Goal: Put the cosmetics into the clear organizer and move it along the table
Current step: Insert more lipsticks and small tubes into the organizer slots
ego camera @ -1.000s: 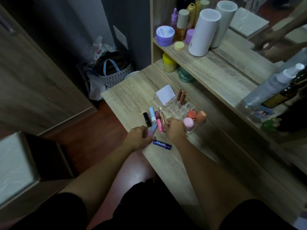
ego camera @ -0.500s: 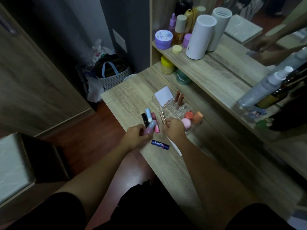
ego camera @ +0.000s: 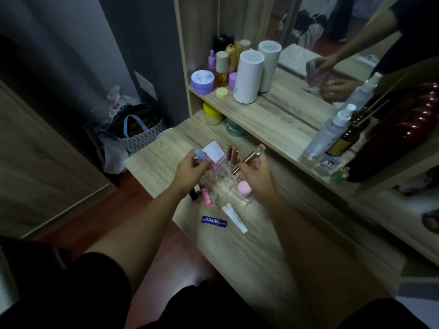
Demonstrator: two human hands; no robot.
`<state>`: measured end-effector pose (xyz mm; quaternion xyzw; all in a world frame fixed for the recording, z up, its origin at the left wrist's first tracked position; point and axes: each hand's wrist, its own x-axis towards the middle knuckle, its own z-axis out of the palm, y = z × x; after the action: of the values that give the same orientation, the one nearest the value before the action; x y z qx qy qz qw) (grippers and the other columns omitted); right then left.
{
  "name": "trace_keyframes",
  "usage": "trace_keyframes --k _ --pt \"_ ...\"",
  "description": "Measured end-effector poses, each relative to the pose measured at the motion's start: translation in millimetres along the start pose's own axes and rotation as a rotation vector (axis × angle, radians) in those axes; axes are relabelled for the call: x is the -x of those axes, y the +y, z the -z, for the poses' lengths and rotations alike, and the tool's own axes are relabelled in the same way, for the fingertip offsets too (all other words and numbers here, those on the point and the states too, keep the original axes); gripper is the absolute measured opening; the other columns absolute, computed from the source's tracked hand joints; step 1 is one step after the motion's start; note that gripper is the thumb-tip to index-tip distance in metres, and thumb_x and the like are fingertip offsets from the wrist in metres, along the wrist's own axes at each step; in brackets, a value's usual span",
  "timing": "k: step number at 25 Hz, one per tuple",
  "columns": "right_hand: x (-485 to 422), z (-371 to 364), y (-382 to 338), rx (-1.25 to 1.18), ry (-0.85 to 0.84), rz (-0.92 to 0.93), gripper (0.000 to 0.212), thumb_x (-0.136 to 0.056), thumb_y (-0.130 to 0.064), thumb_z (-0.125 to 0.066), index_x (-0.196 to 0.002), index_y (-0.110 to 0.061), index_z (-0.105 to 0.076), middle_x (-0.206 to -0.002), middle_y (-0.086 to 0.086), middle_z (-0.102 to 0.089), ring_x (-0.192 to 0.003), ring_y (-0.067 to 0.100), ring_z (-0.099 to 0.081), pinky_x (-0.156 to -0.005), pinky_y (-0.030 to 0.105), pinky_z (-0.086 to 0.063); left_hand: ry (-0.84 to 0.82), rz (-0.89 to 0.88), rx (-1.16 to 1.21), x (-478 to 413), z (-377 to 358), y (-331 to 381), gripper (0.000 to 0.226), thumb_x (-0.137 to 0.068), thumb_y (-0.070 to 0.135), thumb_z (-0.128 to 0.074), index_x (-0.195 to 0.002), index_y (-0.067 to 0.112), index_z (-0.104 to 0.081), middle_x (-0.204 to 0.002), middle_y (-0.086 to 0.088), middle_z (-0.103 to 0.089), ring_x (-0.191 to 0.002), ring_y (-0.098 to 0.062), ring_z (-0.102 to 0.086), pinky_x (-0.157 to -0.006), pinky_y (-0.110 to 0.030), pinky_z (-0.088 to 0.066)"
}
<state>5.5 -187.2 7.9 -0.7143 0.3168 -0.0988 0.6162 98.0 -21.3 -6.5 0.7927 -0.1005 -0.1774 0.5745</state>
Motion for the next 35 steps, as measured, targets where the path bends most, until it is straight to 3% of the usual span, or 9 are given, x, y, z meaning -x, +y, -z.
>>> trace_keyframes --k 2,5,9,14,18,26,32,35 --pt "-9 10 -9 0.031 0.057 0.035 0.023 -0.087 -0.015 -0.063 -0.107 -0.006 -0.055 -0.100 0.012 -0.068 -0.091 0.023 -0.066 -0.091 0.048 -0.054 -0.011 -0.010 -0.012 -12 -6 6 0.013 -0.084 0.029 -0.063 -0.095 0.024 -0.061 -0.094 -0.004 -0.069 -0.091 -0.020 -0.066 -0.083 -0.037 -0.054" --pt "-20 20 -14 0.209 0.116 0.065 0.020 -0.086 -0.015 -0.065 -0.104 -0.006 -0.060 -0.106 0.011 -0.070 -0.089 0.016 -0.065 -0.084 0.033 -0.053 0.000 -0.032 -0.056 -24 -16 5 0.014 -0.079 0.026 -0.068 -0.092 0.022 -0.064 -0.093 0.002 -0.067 -0.087 -0.013 -0.063 -0.079 -0.025 -0.051" --pt "-32 17 -12 0.458 0.101 0.082 0.019 -0.081 -0.010 -0.070 -0.098 -0.005 -0.063 -0.100 0.011 -0.072 -0.089 0.020 -0.065 -0.076 0.028 -0.049 0.029 -0.022 -0.146 -32 -26 -3 0.022 -0.080 0.022 -0.071 -0.101 0.018 -0.065 -0.092 0.004 -0.066 -0.082 -0.009 -0.062 -0.073 -0.016 -0.045" --pt "-44 6 -9 0.724 0.023 0.120 0.015 -0.085 -0.012 -0.065 -0.095 -0.002 -0.062 -0.097 0.017 -0.071 -0.092 0.030 -0.067 -0.086 0.044 -0.056 0.008 -0.027 -0.177 -39 -30 -9 0.024 -0.080 0.018 -0.071 -0.103 0.016 -0.065 -0.097 0.002 -0.066 -0.085 -0.011 -0.064 -0.070 -0.012 -0.045" --pt "-51 4 -5 0.744 0.000 0.098 0.012 -0.085 -0.011 -0.063 -0.092 -0.002 -0.063 -0.095 0.018 -0.071 -0.091 0.032 -0.068 -0.084 0.046 -0.057 -0.026 -0.052 -0.276 -45 -33 -10 0.020 -0.080 0.016 -0.070 -0.100 0.014 -0.067 -0.098 -0.009 -0.071 -0.088 -0.019 -0.067 -0.079 -0.026 -0.052" --pt "-60 2 -6 0.820 -0.121 0.099 0.017 -0.087 -0.013 -0.057 -0.098 -0.002 -0.061 -0.096 0.021 -0.069 -0.090 0.035 -0.066 -0.083 0.050 -0.056 -0.102 -0.128 -0.517 -57 -36 1 0.021 -0.080 0.021 -0.069 -0.096 0.006 -0.067 -0.091 -0.013 -0.073 -0.079 -0.019 -0.063 -0.076 -0.031 -0.052" --pt "-62 1 -5 0.798 -0.108 0.075 0.016 -0.085 -0.015 -0.060 -0.097 -0.004 -0.062 -0.095 0.018 -0.070 -0.090 0.033 -0.067 -0.083 0.050 -0.057 -0.136 -0.096 -0.626 -64 -41 3 0.029 -0.079 0.022 -0.071 -0.099 0.003 -0.063 -0.094 -0.018 -0.069 -0.090 -0.030 -0.063 -0.081 -0.041 -0.053" --pt "-61 2 -5 0.779 -0.107 0.080 0.018 -0.083 -0.018 -0.064 -0.095 -0.004 -0.063 -0.094 0.017 -0.071 -0.089 0.032 -0.067 -0.082 0.051 -0.057 -0.146 -0.100 -0.642 -63 -40 4 0.031 -0.079 0.022 -0.072 -0.101 0.004 -0.062 -0.097 -0.018 -0.069 -0.090 -0.028 -0.062 -0.081 -0.038 -0.052"
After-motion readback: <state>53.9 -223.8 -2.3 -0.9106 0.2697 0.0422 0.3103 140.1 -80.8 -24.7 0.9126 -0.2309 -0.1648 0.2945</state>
